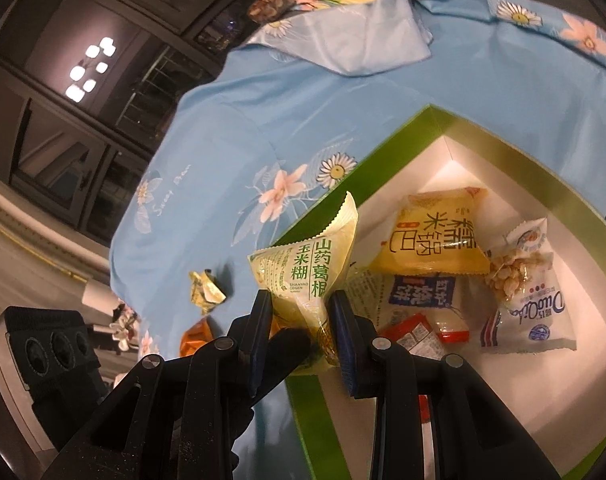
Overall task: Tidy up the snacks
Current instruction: 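Carry the yellow-green bag with the right gripper over the green box, then lower the yellow-green bag into the box and open the right gripper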
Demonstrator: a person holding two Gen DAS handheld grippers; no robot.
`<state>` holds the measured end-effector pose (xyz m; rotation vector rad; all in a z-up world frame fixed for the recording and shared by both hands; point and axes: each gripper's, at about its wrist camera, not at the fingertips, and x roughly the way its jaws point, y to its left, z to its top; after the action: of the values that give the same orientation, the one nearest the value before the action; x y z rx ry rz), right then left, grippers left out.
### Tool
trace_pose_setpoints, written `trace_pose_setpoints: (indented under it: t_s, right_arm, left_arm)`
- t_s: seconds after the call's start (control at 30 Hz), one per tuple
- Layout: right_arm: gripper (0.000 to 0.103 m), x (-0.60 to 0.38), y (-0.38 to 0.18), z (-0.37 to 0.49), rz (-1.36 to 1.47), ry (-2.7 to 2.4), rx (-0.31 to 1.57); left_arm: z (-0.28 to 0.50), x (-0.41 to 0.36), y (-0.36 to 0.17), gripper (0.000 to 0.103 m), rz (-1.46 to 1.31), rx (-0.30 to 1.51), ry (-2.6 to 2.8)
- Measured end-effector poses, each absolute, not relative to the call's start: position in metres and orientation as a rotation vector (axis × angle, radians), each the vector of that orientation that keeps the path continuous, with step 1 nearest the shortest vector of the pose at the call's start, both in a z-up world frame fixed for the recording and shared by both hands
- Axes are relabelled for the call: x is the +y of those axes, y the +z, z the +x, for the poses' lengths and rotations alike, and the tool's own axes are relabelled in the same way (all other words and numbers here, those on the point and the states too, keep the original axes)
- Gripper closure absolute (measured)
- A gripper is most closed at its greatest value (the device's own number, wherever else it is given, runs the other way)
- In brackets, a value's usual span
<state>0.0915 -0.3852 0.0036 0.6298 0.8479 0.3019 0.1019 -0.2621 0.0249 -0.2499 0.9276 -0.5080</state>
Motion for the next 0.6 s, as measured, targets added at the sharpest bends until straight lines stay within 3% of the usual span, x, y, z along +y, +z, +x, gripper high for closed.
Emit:
trace_pose_setpoints:
  t_s: [0.6]
  right_arm:
    - [0.070, -0.394, -0.004, 0.095, 0.635, 0.245, 0.842]
  left_arm:
    - [0.096, -0.254, 0.024, 0.086, -0.281, 0.925, -0.488]
